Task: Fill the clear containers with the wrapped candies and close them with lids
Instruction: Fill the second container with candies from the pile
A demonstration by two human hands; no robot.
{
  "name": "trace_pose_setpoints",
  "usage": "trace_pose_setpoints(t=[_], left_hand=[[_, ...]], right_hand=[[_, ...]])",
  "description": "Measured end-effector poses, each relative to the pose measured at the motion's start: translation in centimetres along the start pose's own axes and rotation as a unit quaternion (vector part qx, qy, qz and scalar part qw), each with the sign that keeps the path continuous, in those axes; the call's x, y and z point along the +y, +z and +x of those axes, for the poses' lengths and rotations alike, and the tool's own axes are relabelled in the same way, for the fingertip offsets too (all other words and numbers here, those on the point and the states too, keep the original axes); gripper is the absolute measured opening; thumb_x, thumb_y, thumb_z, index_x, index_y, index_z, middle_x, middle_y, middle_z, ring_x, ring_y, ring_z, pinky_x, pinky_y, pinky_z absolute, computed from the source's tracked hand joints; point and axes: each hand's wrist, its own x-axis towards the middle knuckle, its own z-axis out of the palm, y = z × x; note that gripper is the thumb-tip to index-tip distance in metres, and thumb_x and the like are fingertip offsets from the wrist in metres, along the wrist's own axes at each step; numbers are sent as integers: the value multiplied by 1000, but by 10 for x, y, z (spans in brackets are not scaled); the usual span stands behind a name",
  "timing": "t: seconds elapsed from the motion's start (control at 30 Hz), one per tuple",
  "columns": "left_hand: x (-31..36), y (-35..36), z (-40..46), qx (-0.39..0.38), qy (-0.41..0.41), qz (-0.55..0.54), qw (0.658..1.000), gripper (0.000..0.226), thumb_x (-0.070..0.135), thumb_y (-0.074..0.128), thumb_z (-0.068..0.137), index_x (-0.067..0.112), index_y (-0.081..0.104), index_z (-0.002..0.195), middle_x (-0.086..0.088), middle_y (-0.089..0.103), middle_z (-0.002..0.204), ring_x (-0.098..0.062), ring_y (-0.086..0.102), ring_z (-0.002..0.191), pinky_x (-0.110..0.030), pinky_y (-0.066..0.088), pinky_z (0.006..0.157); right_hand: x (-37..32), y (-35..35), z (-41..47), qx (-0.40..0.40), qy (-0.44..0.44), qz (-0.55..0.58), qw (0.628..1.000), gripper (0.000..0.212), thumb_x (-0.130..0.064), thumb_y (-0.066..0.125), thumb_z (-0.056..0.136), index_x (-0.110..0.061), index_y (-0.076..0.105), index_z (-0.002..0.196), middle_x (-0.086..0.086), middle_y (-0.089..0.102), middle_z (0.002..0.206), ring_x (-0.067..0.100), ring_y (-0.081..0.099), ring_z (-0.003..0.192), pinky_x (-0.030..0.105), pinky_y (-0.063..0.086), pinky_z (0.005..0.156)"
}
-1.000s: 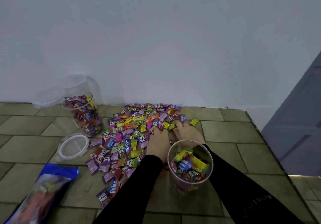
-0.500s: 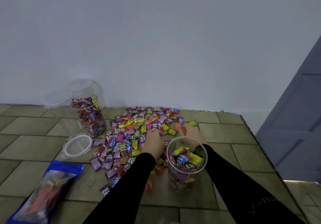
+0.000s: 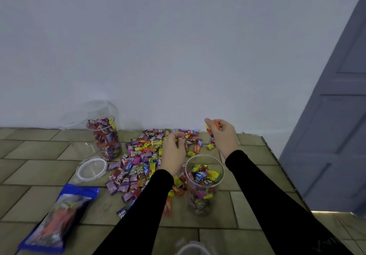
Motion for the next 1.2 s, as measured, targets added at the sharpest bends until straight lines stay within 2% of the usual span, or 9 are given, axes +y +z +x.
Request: trace_pose_setpoints(t=[0.23,0.5,0.63,0.73,0.83,0.9,1.0,1.1,1.2], left_hand=[[33,-15,-22,7,15,-79,997,18,16,42,102,19,53,116,-6,60,85,-3,41,50,-19,35,51],[51,-18,-56,23,63,-101,993,16,24,45,101,32,54,111,-12,58,110,-9,47,73,-23,39,66],[53,-15,-71,22,89,-125,988,17,22,49,99,29,55,114,-12,58,107,-16,47,81,-35,44,71],[51,-14,-78,31,90,-140,986,17,22,51,99,29,56,114,-21,58,108,-39,46,80,-45,48,76],[49,-12,-85,31,102,-154,982,18,22,51,99,35,55,111,-20,53,99,-36,53,83,-42,50,75],[47,-11,-87,27,108,-147,983,20,24,52,98,39,53,112,-18,56,111,-41,55,101,-52,48,90],[45,-10,-92,36,120,-154,980,26,18,51,99,39,50,114,3,53,118,-19,54,113,-34,46,99],[48,-11,-95,28,129,-159,978,31,14,49,99,37,45,121,9,47,115,-3,51,105,-10,41,85],[47,-12,-89,18,139,-140,980,34,19,51,99,37,46,127,15,47,113,-15,51,100,-27,45,89]], right_hand=[[-30,-5,-26,-2,19,126,992,35,-38,59,93,-15,51,67,-1,46,58,17,37,43,27,32,46],[-44,-3,-62,52,2,169,984,34,-42,57,93,-16,52,72,-3,45,59,16,36,51,31,30,53],[-45,-5,-73,90,1,182,979,33,-40,53,95,-17,51,73,-3,48,60,15,38,50,28,32,49],[-42,-1,-79,103,2,164,981,34,-44,51,95,-16,52,76,-2,50,62,15,42,53,29,34,51],[-39,1,-82,128,3,160,979,35,-44,51,95,-14,53,78,1,50,62,14,42,53,31,35,54],[-39,1,-82,140,0,177,974,33,-40,51,97,-13,52,77,2,49,62,14,42,52,31,36,53],[-37,1,-81,159,10,171,972,32,-39,51,97,-13,54,80,-1,51,63,10,47,54,29,40,56],[-35,2,-79,158,36,161,974,33,-41,49,97,-11,55,84,-1,55,67,10,51,57,27,42,58],[-35,0,-76,150,61,154,975,34,-43,49,97,-13,55,81,-2,55,66,11,50,58,28,41,59]])
